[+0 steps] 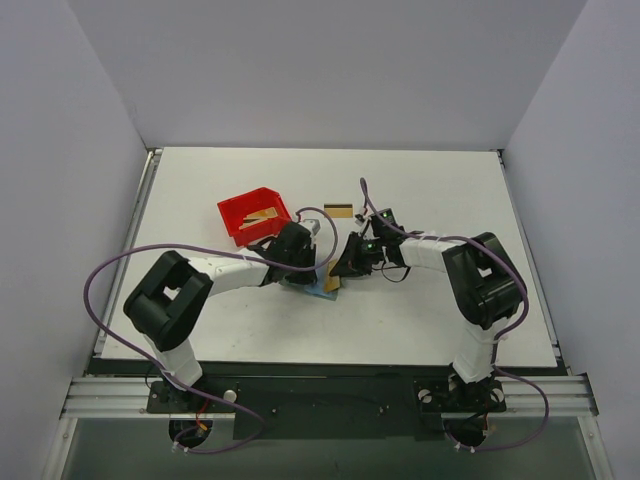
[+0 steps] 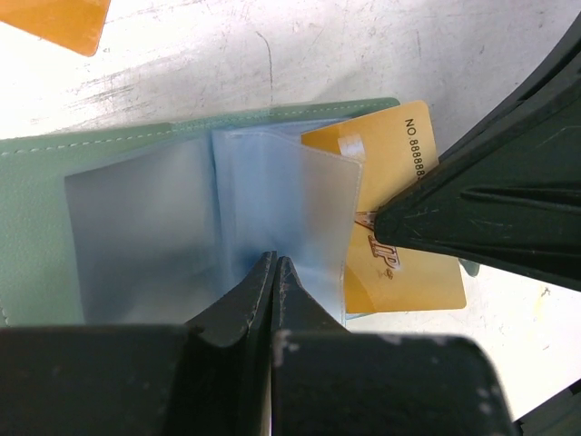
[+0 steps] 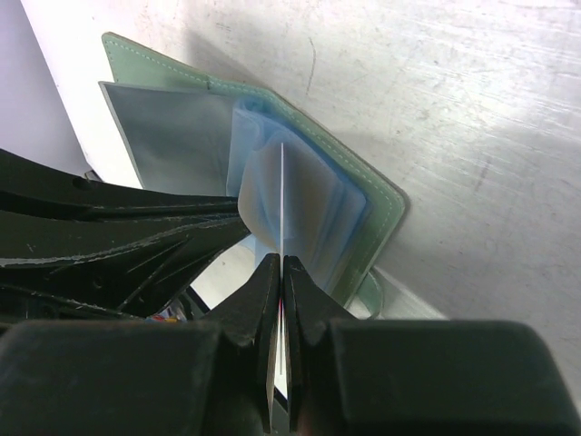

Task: Put the credit cards into the card holder
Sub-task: Open the card holder at the center of the board.

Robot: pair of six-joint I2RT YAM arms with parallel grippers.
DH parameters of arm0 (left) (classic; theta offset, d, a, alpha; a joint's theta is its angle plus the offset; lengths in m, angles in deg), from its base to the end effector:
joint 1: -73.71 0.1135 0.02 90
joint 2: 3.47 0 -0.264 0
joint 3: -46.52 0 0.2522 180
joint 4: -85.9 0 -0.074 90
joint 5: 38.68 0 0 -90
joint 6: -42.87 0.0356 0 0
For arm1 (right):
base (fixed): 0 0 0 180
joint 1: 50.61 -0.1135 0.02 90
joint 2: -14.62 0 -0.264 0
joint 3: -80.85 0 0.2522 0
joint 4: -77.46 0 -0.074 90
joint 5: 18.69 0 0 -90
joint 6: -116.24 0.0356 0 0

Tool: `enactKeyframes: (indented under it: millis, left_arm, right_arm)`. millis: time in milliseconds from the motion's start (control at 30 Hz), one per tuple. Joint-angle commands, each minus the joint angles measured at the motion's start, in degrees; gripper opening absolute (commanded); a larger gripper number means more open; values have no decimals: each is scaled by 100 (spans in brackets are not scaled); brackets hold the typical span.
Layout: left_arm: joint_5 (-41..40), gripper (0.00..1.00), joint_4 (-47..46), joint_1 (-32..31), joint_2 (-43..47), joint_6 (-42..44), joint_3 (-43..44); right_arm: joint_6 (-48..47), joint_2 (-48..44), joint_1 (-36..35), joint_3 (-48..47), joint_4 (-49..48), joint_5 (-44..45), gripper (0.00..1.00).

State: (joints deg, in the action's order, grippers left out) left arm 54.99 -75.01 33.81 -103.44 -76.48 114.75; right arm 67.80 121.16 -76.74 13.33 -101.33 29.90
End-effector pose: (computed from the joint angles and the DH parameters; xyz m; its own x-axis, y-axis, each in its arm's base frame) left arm 0.2666 -0.2259 0.1559 -0.8474 0.0709 -0.5262 0.2935 0.8885 -0.3528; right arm 0.3200 0.1832 0.1428 -0.9538 0.0863 -0.2879 -0.2017 0.5261 0.8261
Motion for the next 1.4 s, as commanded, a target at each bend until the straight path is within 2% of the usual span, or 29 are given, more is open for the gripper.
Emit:
enactKeyframes:
  millis: [0,467,700,1000,1367]
  left_arm:
    - [-6,0,180,52,266,87,177]
    - [47,0,250,316,1075,-115,265]
    - [-690,0,715,597,1453,-370,-130]
    - [-1596,0,1260,632,1611,-722,-438]
    - [-1738,0,1366,712,1629,-713,-693]
  right_arm:
    - [150,77,-103,-109,-291,-60,0]
    - [247,183,-120,-205,-379,-122,0]
    - [282,121,-164,-249,-397,-183,0]
    - [274,42,-270,-407,-291,-219,0]
    - [274,60,-463,-689,-133,-254,0]
